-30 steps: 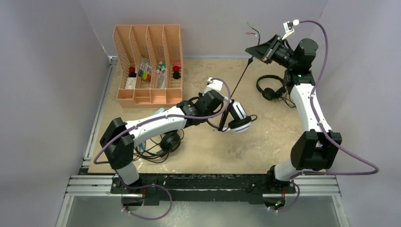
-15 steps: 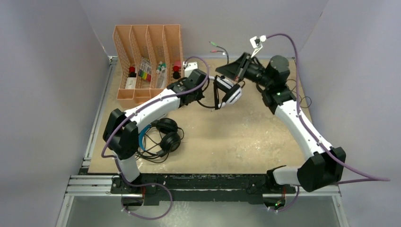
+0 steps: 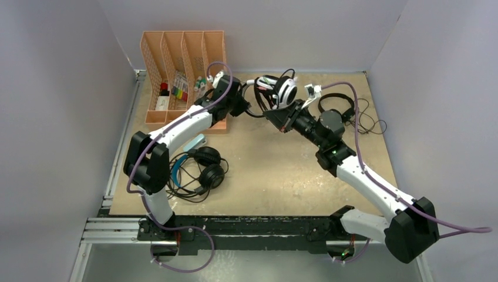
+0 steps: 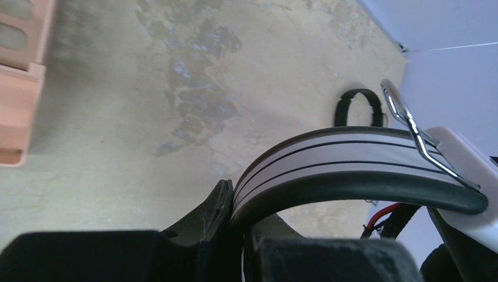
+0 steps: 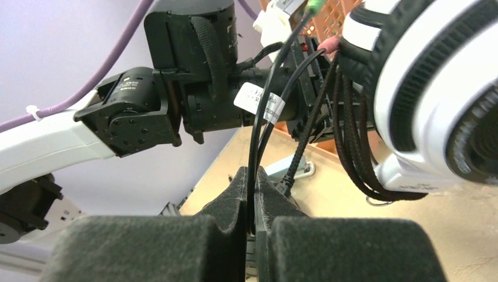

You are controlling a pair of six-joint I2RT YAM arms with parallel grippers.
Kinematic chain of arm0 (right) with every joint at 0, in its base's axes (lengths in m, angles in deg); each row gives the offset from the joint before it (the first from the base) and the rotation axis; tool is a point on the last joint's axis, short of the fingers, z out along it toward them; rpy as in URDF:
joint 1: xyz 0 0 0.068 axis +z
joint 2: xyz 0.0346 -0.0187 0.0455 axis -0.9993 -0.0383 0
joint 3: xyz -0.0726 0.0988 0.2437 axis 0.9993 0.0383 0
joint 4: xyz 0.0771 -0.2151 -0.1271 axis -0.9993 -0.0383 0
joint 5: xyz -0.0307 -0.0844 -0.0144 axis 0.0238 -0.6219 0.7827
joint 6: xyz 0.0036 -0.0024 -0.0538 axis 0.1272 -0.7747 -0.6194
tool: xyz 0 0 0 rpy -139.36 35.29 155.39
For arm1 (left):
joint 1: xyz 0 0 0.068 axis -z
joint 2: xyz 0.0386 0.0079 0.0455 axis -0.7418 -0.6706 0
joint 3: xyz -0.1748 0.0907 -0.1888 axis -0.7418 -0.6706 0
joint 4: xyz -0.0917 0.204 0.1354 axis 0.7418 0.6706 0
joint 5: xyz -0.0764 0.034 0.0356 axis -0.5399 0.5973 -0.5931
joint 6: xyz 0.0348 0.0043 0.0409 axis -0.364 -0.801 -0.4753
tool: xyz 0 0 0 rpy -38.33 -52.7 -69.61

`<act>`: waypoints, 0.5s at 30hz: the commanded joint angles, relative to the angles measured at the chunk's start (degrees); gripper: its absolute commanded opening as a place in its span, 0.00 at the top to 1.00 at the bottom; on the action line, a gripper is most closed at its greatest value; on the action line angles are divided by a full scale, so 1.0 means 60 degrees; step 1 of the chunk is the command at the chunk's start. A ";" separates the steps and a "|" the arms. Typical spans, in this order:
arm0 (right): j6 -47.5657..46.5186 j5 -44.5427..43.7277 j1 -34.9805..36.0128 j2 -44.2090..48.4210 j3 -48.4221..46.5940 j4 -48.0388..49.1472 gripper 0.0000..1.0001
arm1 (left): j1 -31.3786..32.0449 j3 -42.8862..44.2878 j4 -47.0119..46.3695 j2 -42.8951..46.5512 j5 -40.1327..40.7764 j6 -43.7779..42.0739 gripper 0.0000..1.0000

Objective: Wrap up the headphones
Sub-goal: Wrap the headphones cable around the headphones.

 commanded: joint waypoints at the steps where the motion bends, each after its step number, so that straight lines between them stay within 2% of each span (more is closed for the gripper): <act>1: -0.0039 -0.0064 0.0406 0.0744 0.0907 0.1146 1.00 | -0.0856 -0.0295 -0.3332 0.0954 -0.0016 0.2421 1.00; 4: -0.0056 -0.0583 0.0460 0.0882 0.1633 0.1898 0.99 | -0.0864 -0.0689 -0.4042 0.1268 0.0009 0.2670 1.00; 9: 0.0462 -0.1540 0.0504 0.0889 0.2988 0.4059 0.95 | -0.0900 -0.1460 -0.4853 0.1855 -0.0045 0.2912 1.00; 12: 0.0805 -0.2096 0.0506 0.0714 0.3243 0.4462 0.95 | -0.0893 -0.1756 -0.5013 0.2113 -0.0195 0.2955 1.00; 15: 0.1209 -0.2461 0.0509 0.0533 0.3408 0.4824 0.91 | -0.0894 -0.2168 -0.5229 0.2436 -0.0348 0.3103 1.00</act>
